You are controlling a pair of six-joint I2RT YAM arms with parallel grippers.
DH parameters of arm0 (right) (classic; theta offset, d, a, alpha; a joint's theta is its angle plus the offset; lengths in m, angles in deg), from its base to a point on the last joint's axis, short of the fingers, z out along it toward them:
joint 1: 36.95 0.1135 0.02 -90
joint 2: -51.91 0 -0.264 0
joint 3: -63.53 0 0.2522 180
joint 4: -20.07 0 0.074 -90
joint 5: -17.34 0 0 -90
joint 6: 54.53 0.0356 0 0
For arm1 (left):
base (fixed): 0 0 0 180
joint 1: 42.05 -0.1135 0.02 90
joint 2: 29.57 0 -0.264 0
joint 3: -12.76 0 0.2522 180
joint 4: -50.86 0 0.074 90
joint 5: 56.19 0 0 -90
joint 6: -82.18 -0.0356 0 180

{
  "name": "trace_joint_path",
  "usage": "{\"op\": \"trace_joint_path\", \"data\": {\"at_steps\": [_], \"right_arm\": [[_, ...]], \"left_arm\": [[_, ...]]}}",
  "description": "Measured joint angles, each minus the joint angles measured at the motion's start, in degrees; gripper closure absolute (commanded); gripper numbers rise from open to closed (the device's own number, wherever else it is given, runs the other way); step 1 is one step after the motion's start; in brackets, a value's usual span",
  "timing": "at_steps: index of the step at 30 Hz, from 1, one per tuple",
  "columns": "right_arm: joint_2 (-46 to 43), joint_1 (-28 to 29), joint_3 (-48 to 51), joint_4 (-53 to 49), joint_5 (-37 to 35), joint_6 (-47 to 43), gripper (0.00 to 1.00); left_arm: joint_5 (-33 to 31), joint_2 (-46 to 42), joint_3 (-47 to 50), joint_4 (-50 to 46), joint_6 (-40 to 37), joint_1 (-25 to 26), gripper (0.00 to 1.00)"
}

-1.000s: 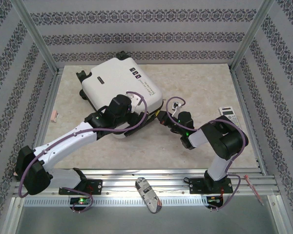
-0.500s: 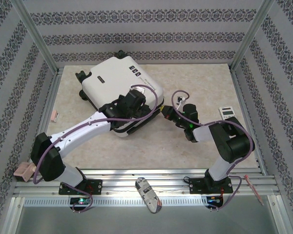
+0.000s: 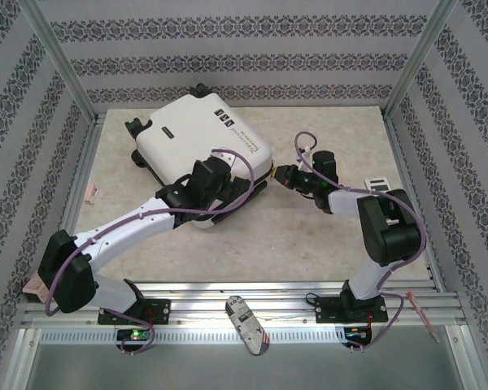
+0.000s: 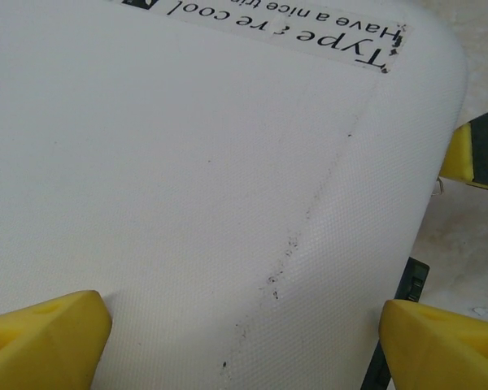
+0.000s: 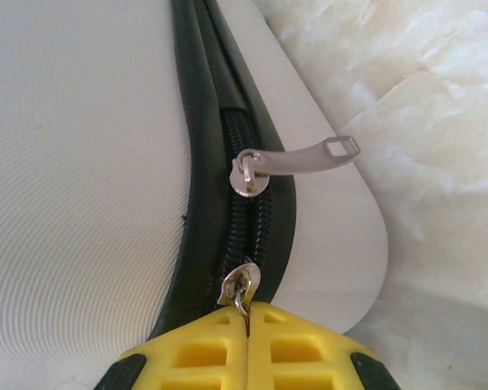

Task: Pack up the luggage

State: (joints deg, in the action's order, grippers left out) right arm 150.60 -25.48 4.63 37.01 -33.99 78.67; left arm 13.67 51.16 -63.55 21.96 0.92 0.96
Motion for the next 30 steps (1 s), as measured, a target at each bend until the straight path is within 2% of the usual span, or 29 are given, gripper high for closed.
{"op": "trace_joint_path", "data": {"at_steps": [5, 11, 18, 22, 30], "right_arm": [[3.5, -2.0, -7.3, -9.0, 6.4, -4.7, 1.0], [7.0, -3.8, -11.8, -13.0, 13.3, -8.2, 1.0], [7.0, -3.8, -11.9, -13.1, 14.1, -9.5, 1.0], [7.0, -3.8, -11.9, -12.9, 14.2, -9.5, 1.0], [7.0, -3.7, -11.7, -12.1, 14.3, -8.9, 1.0]], "left_arm": [[0.6, -0.1, 1.3, 2.8, -1.3, -0.5, 0.13], [0.9, -0.5, 2.4, 4.7, -2.5, -0.8, 0.13], [1.7, 0.1, -1.2, 0.8, -3.3, -1.1, 0.1], [1.5, 4.3, -8.9, -6.5, -3.6, -1.5, 0.08], [-4.7, 26.8, -40.7, -18.6, -3.8, -2.5, 0.06]]}}
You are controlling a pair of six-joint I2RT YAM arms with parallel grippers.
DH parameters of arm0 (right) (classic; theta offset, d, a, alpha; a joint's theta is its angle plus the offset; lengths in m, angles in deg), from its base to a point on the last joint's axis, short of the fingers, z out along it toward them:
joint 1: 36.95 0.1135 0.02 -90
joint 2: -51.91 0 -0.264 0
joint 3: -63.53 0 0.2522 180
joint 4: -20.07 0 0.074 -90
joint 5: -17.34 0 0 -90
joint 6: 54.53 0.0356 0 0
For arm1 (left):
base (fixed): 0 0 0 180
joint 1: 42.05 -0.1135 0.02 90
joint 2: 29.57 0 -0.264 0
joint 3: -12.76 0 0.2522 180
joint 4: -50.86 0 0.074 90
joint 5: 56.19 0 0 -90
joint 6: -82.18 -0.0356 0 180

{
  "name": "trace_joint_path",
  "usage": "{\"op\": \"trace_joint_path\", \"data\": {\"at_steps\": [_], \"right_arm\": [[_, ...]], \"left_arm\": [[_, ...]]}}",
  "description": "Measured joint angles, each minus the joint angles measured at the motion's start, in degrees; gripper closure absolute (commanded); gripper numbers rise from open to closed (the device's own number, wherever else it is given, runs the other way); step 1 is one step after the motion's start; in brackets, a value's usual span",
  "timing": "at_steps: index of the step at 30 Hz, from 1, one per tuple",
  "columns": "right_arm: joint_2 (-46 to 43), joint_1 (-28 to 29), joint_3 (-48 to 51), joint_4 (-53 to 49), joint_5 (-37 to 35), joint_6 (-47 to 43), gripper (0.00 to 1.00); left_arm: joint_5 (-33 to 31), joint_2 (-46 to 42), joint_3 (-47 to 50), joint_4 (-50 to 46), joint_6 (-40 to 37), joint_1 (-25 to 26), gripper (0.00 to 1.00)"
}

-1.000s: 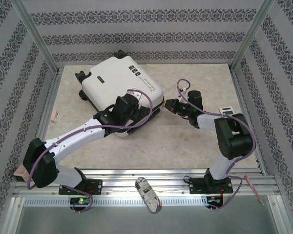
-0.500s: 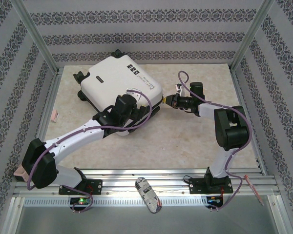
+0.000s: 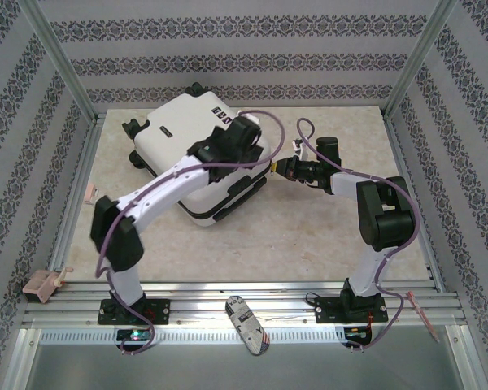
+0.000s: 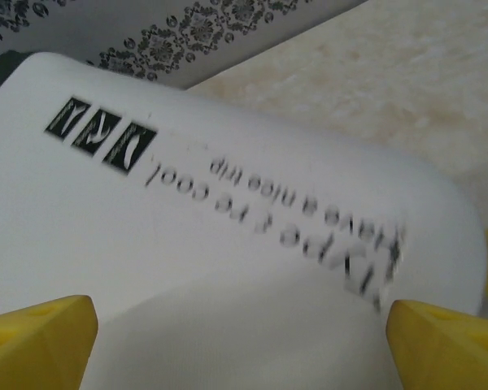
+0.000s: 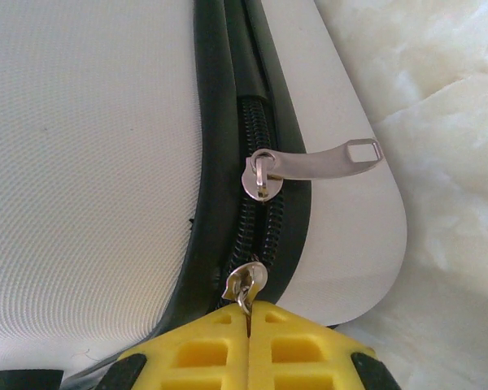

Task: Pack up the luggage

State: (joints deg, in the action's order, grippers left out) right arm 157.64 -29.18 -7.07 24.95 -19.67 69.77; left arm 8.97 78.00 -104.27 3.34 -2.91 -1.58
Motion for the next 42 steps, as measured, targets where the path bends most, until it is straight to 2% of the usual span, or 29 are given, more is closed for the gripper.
{"op": "trace_joint_path", "data": {"at_steps": [9, 12, 16, 19, 22, 26, 32, 36, 42], "right_arm": [[0.0, 0.3, 0.1, 0.5, -0.2, 0.4, 1.0], [0.0, 0.4, 0.4, 0.9, -0.3, 0.5, 1.0], [0.0, 0.7, 1.2, 2.2, -0.2, 0.8, 1.0], [-0.5, 1.4, 2.5, 3.7, 0.0, 1.4, 1.0], [-2.1, 2.8, 4.8, 4.4, 0.4, 1.6, 1.0], [-4.9, 5.8, 9.0, 6.2, 0.7, 2.8, 1.0], [-8.3, 11.3, 14.5, 10.4, -1.0, 5.0, 1.0], [-10.4, 12.9, 16.7, 11.2, -2.6, 5.9, 1.0], [-13.4, 11.3, 16.1, 6.8, -4.7, 4.6, 1.0]], "left_arm": [[-6.8, 24.8, -36.2, -15.3, 0.0, 0.0, 0.06], [-7.1, 28.5, -41.2, -16.9, 0.0, 0.1, 0.08], [-6.7, 28.7, -41.4, -18.2, 0.6, 0.1, 0.14], [-6.5, 25.7, -36.1, -16.8, 1.4, 0.5, 0.15], [-6.2, 19.3, -25.4, -12.9, 1.9, 1.1, 0.15], [-4.6, 10.5, -11.4, -8.6, 3.3, 1.8, 0.16], [-3.0, 0.1, 3.8, -4.1, 6.1, 2.6, 0.17], [-2.6, -4.2, 10.1, -1.4, 7.1, 2.8, 0.17], [-2.8, -6.0, 14.0, 2.9, 7.6, 3.0, 0.18]]}}
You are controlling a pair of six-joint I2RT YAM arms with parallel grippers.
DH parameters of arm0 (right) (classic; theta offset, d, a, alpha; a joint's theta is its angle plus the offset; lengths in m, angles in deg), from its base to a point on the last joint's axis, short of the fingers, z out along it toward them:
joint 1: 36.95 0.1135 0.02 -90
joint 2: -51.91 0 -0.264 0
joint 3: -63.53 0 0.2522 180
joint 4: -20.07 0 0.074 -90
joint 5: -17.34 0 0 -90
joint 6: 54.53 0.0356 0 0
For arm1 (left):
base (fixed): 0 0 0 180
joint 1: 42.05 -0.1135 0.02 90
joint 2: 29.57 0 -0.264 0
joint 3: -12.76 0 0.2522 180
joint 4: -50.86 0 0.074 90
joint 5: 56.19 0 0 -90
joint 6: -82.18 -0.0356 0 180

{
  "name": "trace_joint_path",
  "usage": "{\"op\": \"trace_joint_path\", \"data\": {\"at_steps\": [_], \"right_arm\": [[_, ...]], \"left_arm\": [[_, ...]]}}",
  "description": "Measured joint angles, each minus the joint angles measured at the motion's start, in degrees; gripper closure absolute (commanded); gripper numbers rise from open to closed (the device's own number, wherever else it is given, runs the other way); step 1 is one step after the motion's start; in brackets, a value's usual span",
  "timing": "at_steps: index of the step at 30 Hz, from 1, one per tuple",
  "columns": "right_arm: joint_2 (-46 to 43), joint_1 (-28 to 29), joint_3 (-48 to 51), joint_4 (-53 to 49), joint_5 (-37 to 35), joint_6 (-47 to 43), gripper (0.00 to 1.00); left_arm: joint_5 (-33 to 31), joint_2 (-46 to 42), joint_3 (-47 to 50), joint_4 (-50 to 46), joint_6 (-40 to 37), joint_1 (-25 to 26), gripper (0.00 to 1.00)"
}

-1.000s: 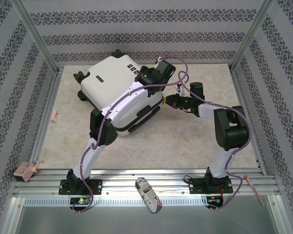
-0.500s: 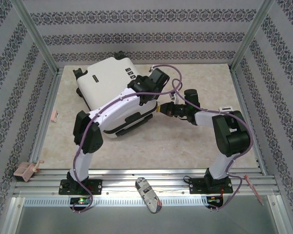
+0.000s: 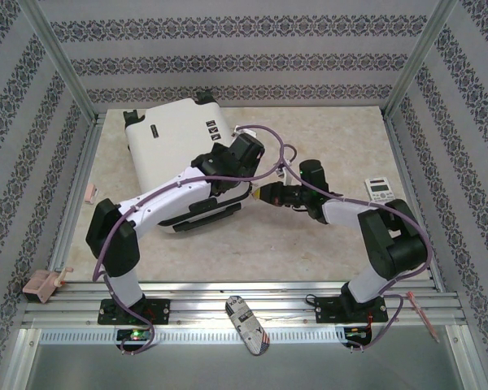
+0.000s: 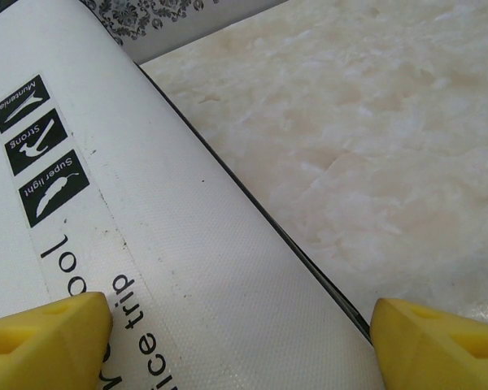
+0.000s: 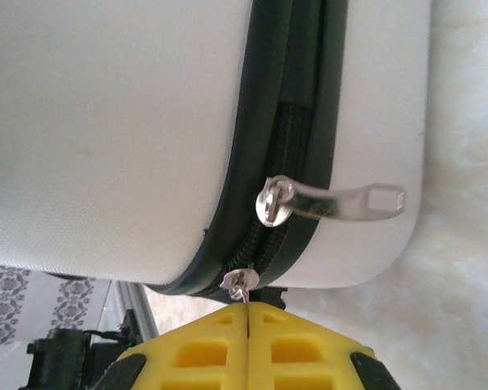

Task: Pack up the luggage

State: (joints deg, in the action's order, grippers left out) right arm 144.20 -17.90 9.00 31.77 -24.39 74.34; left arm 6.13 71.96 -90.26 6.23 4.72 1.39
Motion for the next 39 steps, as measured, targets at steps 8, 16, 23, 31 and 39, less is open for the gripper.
{"op": "trace_joint_path", "data": {"at_steps": [8, 16, 23, 31, 39], "right_arm": [[0.1, -2.0, -5.7, -2.2, -0.7, -2.6, 1.0], [-1.1, -0.8, 0.9, -1.7, -2.0, -7.9, 0.87], [-1.1, -0.1, 5.8, 1.7, -4.0, -9.7, 0.61], [-1.4, -0.2, 0.1, 1.5, -6.7, -10.6, 0.43], [-3.2, -0.9, -7.7, -0.7, -7.3, -10.2, 0.26]], "left_arm": [[0.0, -0.9, 1.7, 2.1, 0.4, 0.0, 0.18], [0.1, -1.1, 2.0, 2.5, 0.3, 0.0, 0.18], [2.4, -3.2, 4.3, 4.0, -1.3, 0.0, 0.14], [7.4, -16.6, 11.0, -1.2, -1.5, -3.1, 0.0], [11.9, -38.7, 21.0, -3.1, 2.6, -22.2, 0.0]]}}
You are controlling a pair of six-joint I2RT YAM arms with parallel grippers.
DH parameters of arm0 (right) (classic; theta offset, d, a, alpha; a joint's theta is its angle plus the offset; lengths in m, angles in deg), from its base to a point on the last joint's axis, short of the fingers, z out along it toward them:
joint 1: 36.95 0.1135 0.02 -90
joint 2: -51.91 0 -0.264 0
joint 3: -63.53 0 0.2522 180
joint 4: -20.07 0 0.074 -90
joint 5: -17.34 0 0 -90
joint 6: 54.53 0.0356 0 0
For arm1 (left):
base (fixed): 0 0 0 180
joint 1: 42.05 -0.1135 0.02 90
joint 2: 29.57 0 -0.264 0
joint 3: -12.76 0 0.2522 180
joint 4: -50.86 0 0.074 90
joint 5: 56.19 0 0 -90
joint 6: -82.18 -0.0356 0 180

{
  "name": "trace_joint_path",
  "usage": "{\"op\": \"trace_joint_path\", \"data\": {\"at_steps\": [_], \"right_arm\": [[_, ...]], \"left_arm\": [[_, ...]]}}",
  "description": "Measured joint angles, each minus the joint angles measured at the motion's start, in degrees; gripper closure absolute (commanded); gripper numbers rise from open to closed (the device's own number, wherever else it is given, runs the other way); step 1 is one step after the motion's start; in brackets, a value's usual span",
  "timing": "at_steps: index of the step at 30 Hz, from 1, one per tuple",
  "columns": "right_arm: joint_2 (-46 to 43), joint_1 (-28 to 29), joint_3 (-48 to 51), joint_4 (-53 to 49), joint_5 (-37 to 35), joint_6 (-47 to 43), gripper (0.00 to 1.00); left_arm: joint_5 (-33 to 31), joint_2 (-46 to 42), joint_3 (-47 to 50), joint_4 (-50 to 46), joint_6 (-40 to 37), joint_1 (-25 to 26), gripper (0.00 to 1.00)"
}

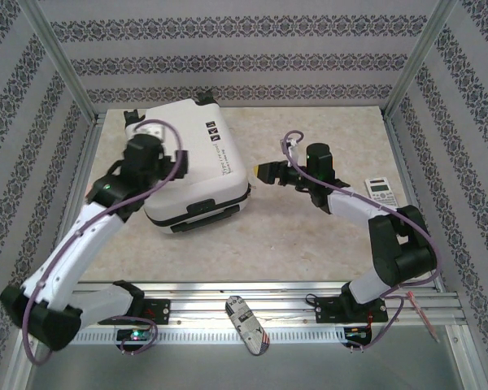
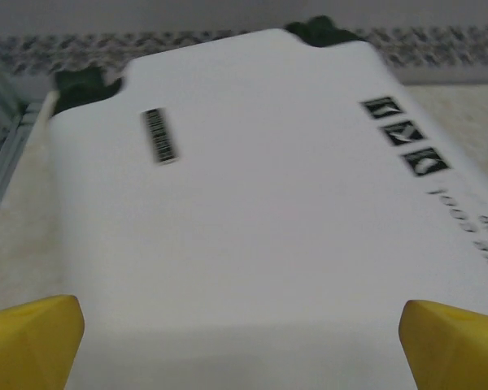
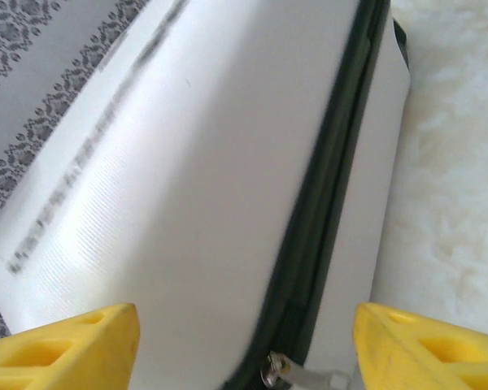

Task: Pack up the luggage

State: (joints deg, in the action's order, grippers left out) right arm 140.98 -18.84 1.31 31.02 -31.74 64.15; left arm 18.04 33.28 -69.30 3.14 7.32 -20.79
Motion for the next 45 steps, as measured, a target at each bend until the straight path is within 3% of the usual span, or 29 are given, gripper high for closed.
{"op": "trace_joint_path", "data": {"at_steps": [5, 13, 23, 29, 36, 41, 45], "right_arm": [[1.7, 0.2, -4.7, -0.1, 1.3, 1.2, 0.2], [7.0, 2.1, -8.0, -0.1, 3.9, 2.8, 0.17], [10.1, 3.9, -9.1, 4.6, 11.2, 6.1, 0.2], [10.1, 4.1, -7.3, 8.6, 11.0, 8.1, 0.3], [4.9, 4.2, 0.8, 13.2, 10.2, 9.1, 0.32], [-0.2, 4.3, 3.8, 7.6, 9.7, 6.1, 0.32], [-4.0, 4.5, 3.9, 1.1, 6.5, 2.5, 0.33]], "left_arm": [[5.8, -3.4, 6.8, -0.5, 2.7, -7.5, 0.0], [14.8, -3.5, 12.4, 0.7, 5.4, -12.3, 0.0], [18.9, -1.8, 13.7, 4.3, 6.6, -13.5, 0.0], [19.9, 1.3, 14.5, 10.3, 6.8, -14.9, 0.02], [20.3, 8.6, 13.2, 21.1, 6.6, -15.4, 0.05], [22.2, 12.8, 10.8, 25.2, 5.9, -15.0, 0.06], [22.0, 12.8, 9.4, 23.2, 5.2, -14.1, 0.05]]}}
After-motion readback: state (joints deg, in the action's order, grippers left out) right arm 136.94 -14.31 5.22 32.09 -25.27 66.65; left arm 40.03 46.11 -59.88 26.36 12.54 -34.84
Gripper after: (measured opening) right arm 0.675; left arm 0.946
